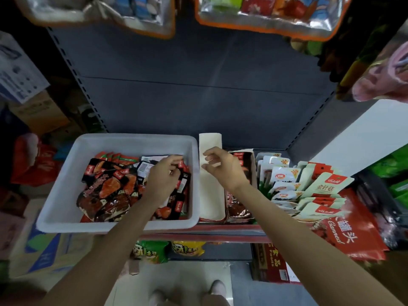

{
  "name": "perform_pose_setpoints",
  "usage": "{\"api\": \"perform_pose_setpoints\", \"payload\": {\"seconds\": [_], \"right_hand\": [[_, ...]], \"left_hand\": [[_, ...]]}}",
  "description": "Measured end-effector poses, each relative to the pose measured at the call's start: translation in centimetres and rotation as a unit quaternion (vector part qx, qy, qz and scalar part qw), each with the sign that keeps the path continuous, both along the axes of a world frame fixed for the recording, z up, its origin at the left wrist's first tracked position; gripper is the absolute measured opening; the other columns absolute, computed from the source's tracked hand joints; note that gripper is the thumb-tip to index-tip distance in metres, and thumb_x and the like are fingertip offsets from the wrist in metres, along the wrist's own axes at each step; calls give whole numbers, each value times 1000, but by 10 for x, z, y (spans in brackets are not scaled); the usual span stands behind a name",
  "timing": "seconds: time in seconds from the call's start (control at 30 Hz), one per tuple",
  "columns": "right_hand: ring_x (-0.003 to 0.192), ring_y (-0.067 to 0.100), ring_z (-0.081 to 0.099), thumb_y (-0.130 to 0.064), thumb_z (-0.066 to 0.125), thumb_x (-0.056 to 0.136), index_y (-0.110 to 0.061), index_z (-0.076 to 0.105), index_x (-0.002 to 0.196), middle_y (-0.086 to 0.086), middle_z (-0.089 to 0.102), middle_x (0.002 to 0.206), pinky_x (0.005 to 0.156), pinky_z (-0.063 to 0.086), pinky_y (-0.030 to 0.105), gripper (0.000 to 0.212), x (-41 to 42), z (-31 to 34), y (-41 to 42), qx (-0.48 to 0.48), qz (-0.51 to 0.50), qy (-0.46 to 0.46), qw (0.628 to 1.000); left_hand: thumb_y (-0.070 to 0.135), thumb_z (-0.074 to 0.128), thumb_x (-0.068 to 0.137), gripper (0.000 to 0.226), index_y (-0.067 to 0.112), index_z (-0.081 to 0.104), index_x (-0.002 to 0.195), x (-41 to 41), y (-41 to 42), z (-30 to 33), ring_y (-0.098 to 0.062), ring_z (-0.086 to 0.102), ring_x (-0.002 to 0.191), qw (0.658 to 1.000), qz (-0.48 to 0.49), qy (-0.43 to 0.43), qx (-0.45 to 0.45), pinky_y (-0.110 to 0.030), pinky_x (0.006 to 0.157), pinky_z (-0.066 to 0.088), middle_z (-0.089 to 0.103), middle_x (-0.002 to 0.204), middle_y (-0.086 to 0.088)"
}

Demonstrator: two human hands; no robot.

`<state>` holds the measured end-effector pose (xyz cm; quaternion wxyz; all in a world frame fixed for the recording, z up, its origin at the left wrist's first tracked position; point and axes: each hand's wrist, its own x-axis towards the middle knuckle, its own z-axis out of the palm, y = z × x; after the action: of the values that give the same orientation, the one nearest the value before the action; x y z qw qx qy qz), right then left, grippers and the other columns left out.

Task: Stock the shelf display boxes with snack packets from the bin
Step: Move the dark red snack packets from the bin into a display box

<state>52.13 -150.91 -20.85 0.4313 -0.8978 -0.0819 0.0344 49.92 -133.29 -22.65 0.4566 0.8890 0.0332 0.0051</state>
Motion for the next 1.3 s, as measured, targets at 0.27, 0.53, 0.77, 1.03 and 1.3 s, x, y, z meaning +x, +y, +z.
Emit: {"api": "perform_pose_setpoints", "payload": {"seconds": [0.27, 0.53, 0.77, 1.03, 1.3], "right_hand": [[132, 27, 39, -28, 68, 86, -14, 36, 143, 11, 39, 144, 107, 33, 31, 67, -8, -40, 94, -152, 150, 85, 973], [143, 28, 11, -30, 77, 75, -25, 12, 150, 3, 9, 156, 111, 32, 48, 100, -16, -64, 129, -330, 148, 161, 918], [103, 28, 62, -3, 61, 85, -12, 64, 116, 13, 66, 109, 89, 50, 31, 33, 2, -28, 111, -198, 89, 143, 966], [117, 30, 52, -28, 70, 82, -18, 35, 141, 13, 55, 126, 95, 45, 36, 70, -20, -32, 109, -329, 192, 171, 909], [104, 27, 58, -53, 51, 87, -18, 54, 121, 8, 60, 116, 79, 47, 35, 49, -23, -29, 114, -480, 262, 59, 835]], "left_hand": [[23, 63, 89, 66, 19, 31, 147, -11, 107, -38, -26, 21, 142, 967, -47, 134, 209, -40, 116, 21, 26, 154, -7], [28, 60, 90, 66, 21, 28, 148, -17, 129, -41, -22, 13, 144, 963, -75, 155, 206, -36, 117, 17, 17, 157, -2], [2, 60, 84, 76, 28, 27, 147, -21, 124, -36, -19, 11, 145, 961, -166, 92, 202, -38, 118, 12, 17, 157, 3], [46, 72, 76, 96, 30, 13, 151, -18, 102, -54, -21, 6, 145, 876, -263, 142, 380, -49, 114, 18, 2, 159, 4], [27, 64, 88, 51, 27, 49, 136, -21, 107, -53, -24, 29, 140, 926, -251, 93, 266, -44, 114, 25, 37, 149, -2]]}}
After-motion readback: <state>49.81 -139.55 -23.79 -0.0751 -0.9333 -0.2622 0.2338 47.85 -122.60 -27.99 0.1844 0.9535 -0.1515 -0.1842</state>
